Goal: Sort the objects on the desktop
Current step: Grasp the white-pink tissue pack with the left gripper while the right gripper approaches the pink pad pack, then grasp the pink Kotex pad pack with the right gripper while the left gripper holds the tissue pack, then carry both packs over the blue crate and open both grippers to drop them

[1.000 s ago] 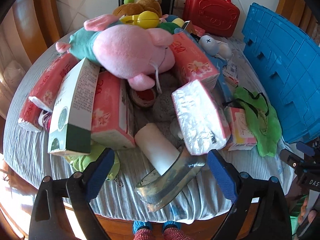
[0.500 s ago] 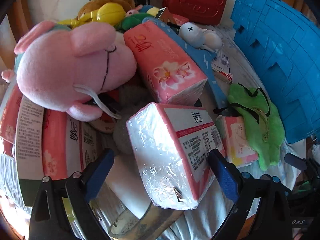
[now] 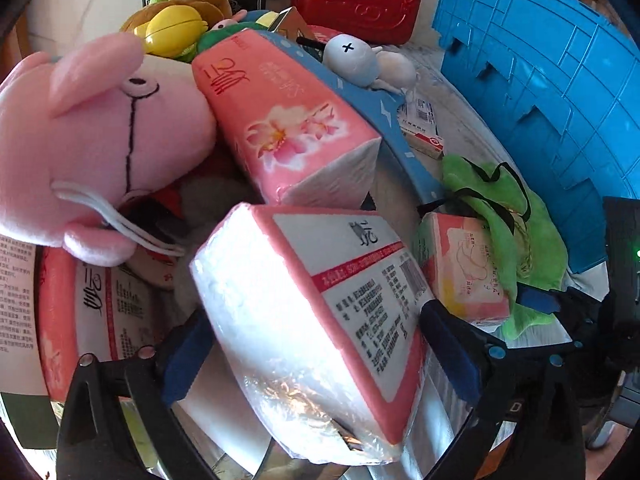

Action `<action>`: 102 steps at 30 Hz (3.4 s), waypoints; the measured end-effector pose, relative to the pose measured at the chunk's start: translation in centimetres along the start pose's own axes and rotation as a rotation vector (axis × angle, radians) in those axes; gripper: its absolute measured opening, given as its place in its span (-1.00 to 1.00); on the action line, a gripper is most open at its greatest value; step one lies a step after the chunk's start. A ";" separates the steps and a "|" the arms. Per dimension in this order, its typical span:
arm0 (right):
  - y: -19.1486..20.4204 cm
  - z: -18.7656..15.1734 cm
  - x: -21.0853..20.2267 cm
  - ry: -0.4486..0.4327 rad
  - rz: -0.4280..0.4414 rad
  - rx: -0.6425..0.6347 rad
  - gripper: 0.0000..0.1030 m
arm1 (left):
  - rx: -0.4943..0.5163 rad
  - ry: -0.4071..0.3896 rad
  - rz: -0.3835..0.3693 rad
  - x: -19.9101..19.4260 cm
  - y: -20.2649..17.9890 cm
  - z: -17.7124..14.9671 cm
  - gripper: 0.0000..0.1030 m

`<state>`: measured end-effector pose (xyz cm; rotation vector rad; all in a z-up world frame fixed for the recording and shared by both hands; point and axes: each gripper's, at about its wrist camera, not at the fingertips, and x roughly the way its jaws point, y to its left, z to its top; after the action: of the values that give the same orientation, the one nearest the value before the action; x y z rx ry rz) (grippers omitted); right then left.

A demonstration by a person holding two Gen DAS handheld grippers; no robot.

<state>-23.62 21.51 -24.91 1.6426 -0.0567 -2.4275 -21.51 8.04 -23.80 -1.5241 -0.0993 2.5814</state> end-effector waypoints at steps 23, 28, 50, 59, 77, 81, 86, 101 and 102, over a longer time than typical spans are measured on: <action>-0.3 -0.6 -1.5 0.028 0.094 0.204 0.83 | 0.023 -0.063 0.019 -2.3 1.1 -0.4 0.48; -0.2 -1.5 -2.5 0.019 0.065 0.224 0.82 | 0.035 -0.073 0.015 -1.4 1.1 0.0 0.55; 1.2 2.6 0.8 -0.091 -0.055 0.108 -0.09 | 0.064 -0.081 -0.020 -2.4 0.6 0.0 0.31; 0.3 1.3 -2.8 -0.065 0.063 0.176 0.05 | 0.077 -0.139 0.017 -6.0 0.9 0.6 0.24; 1.0 3.9 2.8 -0.073 -0.031 0.254 0.53 | 0.070 -0.094 -0.016 -2.1 1.5 1.3 0.24; 0.2 0.9 1.0 -0.022 -0.020 0.221 0.27 | 0.084 -0.094 -0.013 -2.5 1.0 1.3 0.23; 0.5 -1.8 -0.6 0.031 -0.056 0.154 0.25 | 0.113 -0.113 0.001 -4.0 0.6 0.2 0.23; 2.6 -3.1 -5.1 -0.084 -0.087 0.064 0.32 | 0.145 -0.216 0.042 -9.3 -0.4 -0.1 0.23; 3.0 -2.9 -6.6 -0.112 -0.083 0.056 0.32 | 0.142 -0.240 0.045 -10.3 -0.3 0.2 0.23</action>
<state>-18.13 20.09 -19.54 1.5590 -0.0755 -2.6019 -16.76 6.73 -14.78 -1.1791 0.0925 2.7298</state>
